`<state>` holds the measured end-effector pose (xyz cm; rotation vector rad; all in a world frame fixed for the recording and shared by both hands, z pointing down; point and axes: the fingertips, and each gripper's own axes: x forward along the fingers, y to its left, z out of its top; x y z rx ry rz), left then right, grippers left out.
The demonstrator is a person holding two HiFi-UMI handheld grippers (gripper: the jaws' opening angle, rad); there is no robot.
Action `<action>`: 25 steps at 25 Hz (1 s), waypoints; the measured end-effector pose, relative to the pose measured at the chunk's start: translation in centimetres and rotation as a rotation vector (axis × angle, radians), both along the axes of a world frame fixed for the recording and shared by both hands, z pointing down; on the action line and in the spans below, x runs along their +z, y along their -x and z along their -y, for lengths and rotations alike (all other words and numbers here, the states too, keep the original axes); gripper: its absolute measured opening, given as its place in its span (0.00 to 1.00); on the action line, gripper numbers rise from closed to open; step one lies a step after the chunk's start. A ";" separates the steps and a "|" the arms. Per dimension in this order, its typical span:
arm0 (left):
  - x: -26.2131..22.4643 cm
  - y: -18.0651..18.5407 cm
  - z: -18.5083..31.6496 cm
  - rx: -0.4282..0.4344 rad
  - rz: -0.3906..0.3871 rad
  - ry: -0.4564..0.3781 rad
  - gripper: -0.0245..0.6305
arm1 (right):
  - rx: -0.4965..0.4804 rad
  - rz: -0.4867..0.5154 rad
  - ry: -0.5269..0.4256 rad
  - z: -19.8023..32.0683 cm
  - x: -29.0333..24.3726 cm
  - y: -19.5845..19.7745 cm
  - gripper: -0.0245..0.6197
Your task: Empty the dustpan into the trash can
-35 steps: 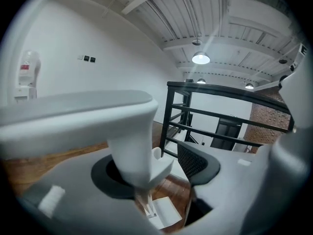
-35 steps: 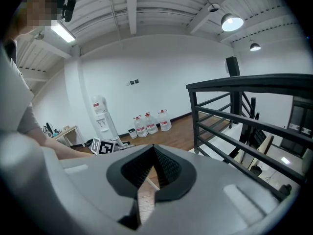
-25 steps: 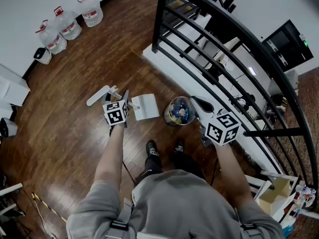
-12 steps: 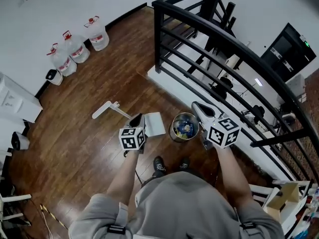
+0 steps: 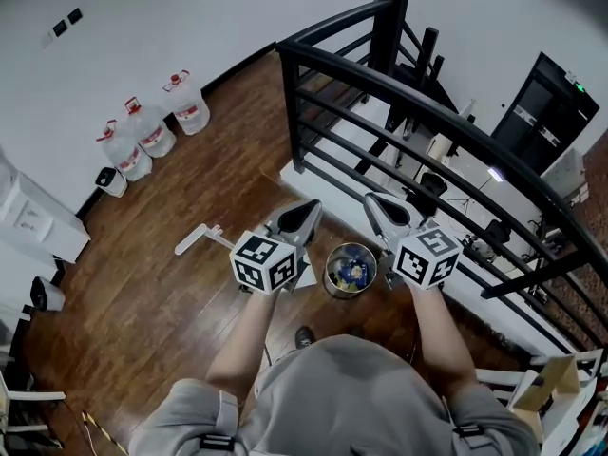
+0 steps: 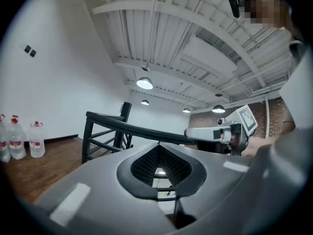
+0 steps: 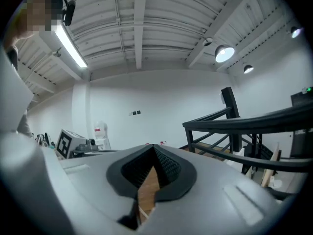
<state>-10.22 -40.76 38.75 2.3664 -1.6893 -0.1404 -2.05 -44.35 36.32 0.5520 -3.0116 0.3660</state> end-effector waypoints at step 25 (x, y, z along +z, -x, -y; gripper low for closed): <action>-5.5 -5.1 3.7 0.079 0.065 -0.036 0.05 | -0.027 0.038 -0.054 1.6 -3.6 -2.0 0.04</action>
